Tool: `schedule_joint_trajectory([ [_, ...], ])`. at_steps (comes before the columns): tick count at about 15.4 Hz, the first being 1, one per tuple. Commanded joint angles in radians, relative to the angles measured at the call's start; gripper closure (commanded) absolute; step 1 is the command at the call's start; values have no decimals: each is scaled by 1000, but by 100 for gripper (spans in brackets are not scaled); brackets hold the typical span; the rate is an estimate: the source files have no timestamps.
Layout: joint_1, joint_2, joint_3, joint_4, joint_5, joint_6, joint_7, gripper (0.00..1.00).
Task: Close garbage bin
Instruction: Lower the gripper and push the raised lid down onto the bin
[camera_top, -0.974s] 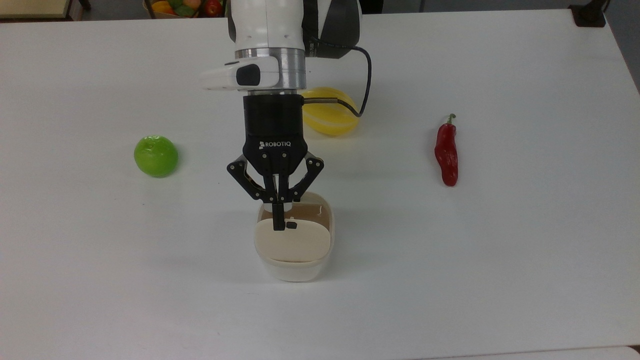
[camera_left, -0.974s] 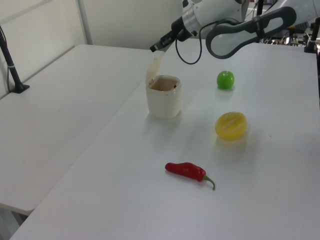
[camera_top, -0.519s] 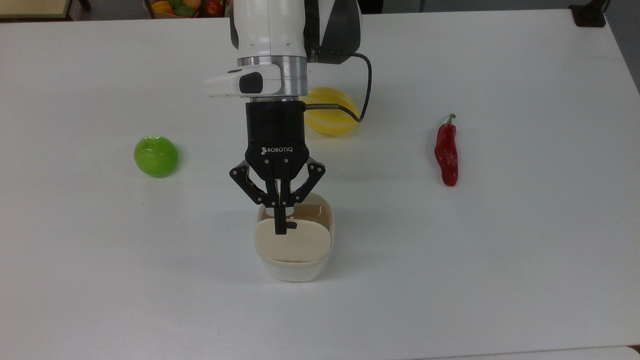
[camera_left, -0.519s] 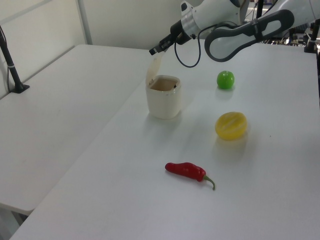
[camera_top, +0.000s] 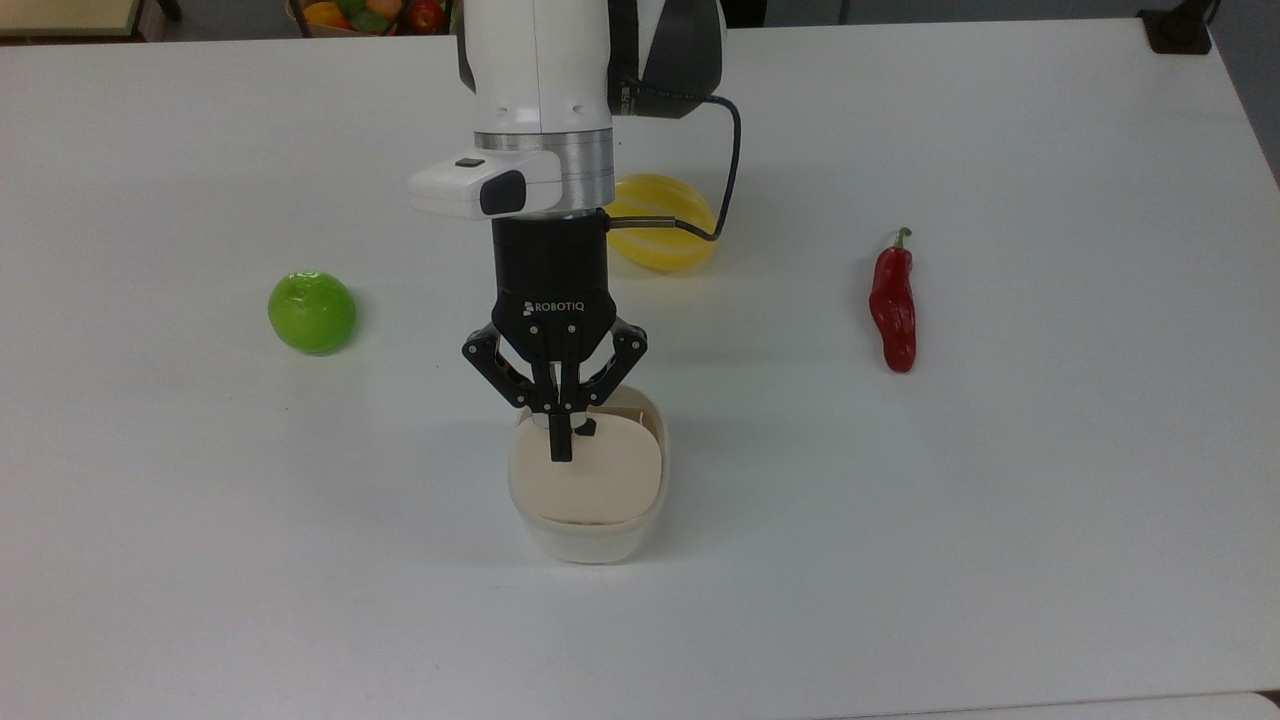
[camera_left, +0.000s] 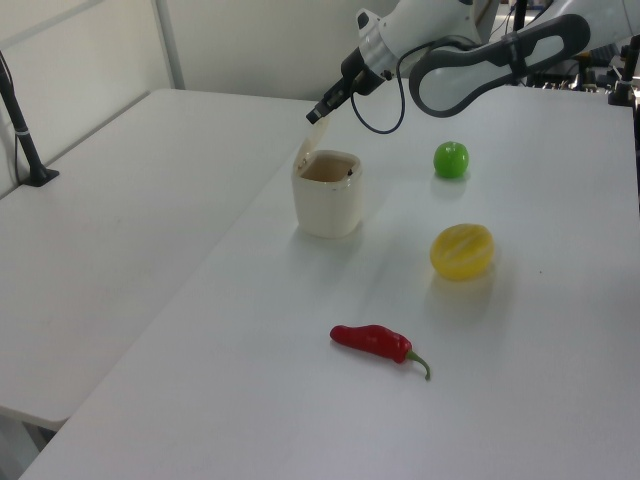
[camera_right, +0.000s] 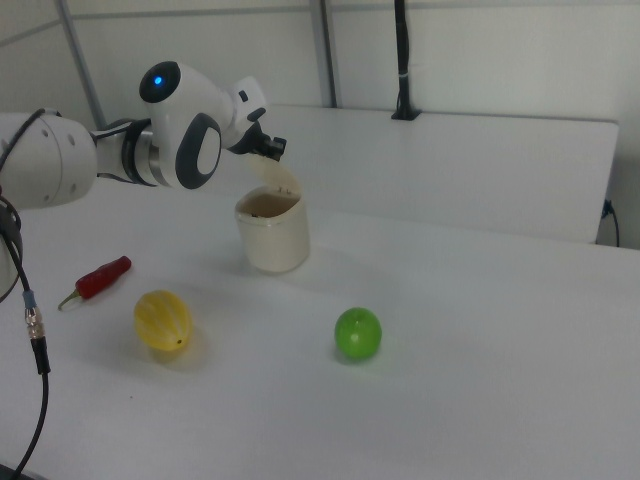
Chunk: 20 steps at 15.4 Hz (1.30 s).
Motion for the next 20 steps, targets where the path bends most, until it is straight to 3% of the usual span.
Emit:
schedule_joint_trajectory([
  [1,10,-59,-10,-17,2,-185,13,100],
  [10,28,-64,-7,-16,5,-345,19,100],
  [20,44,-42,-7,-23,6,-348,20,100],
])
